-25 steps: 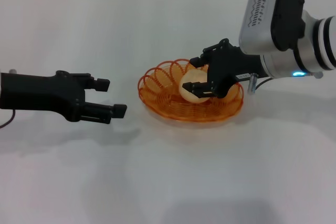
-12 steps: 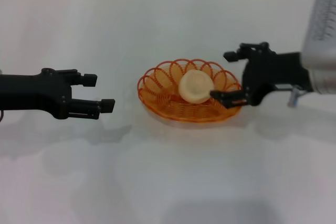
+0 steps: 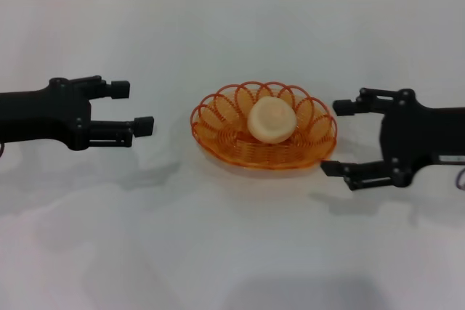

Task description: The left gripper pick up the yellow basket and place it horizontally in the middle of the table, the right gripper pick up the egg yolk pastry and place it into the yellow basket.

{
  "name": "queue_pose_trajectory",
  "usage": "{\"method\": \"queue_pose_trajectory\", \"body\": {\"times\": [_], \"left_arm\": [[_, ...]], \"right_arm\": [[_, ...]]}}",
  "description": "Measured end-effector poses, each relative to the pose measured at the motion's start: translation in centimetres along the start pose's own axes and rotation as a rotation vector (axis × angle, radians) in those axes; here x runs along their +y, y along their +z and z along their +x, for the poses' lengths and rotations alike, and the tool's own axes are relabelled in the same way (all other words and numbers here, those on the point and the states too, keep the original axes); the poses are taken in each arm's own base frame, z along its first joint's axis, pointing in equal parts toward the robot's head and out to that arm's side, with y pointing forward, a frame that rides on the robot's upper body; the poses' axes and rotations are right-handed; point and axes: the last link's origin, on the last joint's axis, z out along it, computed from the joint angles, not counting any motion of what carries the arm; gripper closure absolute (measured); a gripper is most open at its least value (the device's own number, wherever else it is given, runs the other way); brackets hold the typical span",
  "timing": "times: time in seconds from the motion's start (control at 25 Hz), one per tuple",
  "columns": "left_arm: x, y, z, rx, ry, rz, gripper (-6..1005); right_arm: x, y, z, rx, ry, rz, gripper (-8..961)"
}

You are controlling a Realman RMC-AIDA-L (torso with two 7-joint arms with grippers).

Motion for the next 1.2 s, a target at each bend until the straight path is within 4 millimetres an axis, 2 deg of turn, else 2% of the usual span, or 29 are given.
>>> {"method": "queue_pose_trajectory", "body": {"times": [0.16, 0.8, 1.2], "left_arm": [[-0.1, 0.2, -0.1, 0.019, 0.013, -0.012, 111], [0.6, 0.4, -0.2, 0.008, 0.035, -0.07, 111], [1.5, 1.9, 0.1, -0.015, 0.058, -0.184, 111]], "right_arm": [[0.1, -0.9, 0.4, -0.013, 0.009, -0.014, 97], [0.4, -1.5, 0.9, 0.038, 0.0, -0.056, 108], [0.2, -1.7, 0.8, 0.036, 0.0, -0.05, 109]]}}
